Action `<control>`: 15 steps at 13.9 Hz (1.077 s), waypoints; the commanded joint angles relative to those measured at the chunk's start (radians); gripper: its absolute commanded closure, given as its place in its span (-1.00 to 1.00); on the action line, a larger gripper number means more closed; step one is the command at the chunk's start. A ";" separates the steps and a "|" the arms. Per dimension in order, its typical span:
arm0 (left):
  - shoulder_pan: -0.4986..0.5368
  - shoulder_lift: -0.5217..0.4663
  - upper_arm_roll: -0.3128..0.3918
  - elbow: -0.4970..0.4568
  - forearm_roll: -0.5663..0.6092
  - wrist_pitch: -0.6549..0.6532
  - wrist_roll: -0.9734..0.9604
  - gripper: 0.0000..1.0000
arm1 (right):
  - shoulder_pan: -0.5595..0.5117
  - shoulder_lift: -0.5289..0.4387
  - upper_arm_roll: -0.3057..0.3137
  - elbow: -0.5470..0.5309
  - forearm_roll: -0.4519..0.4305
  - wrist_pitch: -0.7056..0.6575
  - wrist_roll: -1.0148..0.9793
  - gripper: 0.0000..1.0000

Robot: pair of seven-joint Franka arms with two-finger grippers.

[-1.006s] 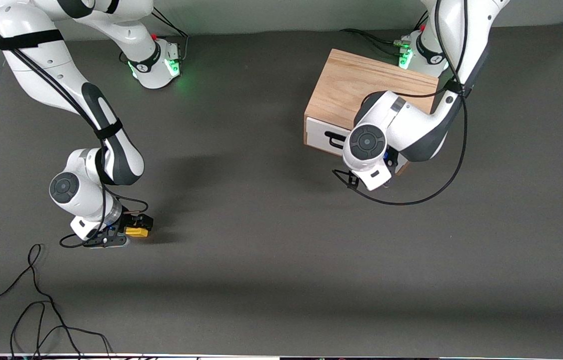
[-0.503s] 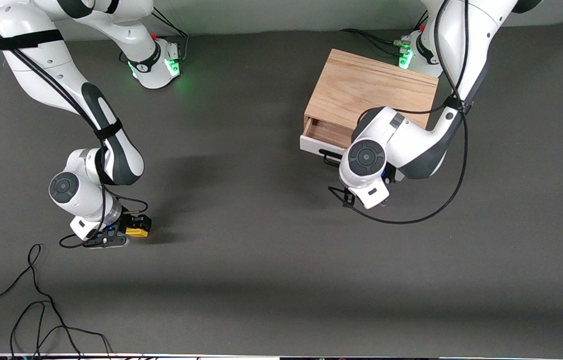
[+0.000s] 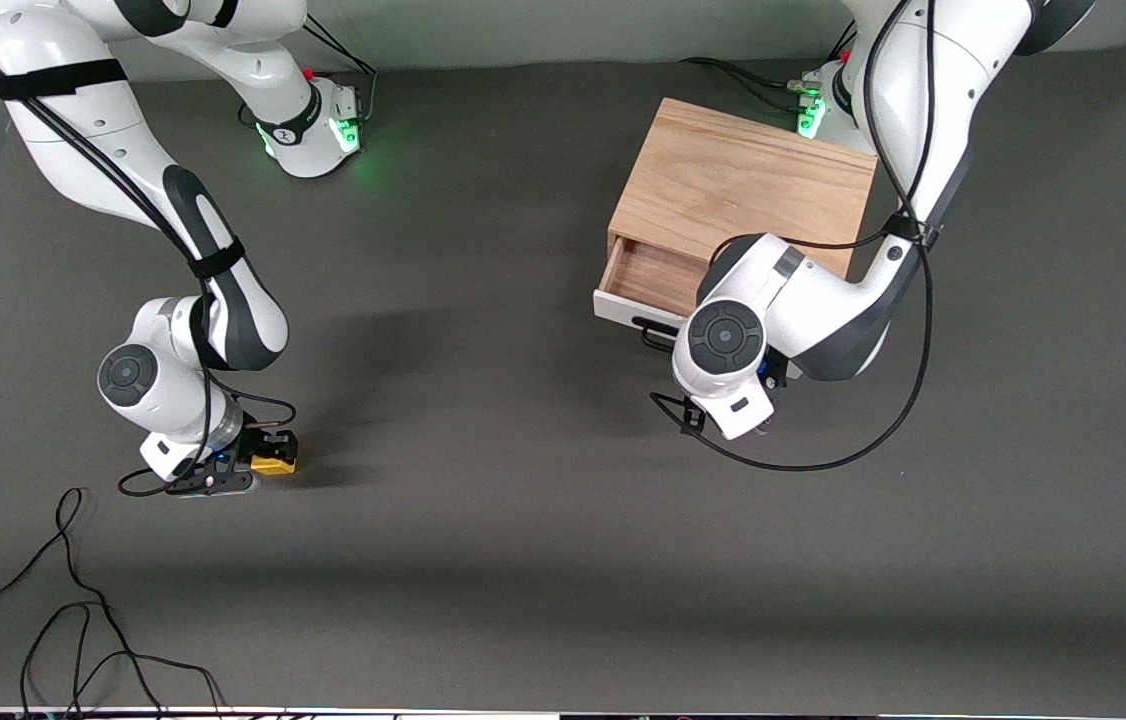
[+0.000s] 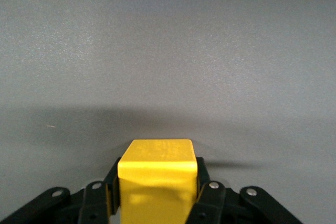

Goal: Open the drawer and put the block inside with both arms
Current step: 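Pull the drawer open by its handle with the left gripper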

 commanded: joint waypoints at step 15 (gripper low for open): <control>-0.008 0.004 0.011 0.356 0.094 -0.117 0.312 -1.00 | 0.009 -0.106 0.007 0.408 0.017 -0.624 0.013 0.15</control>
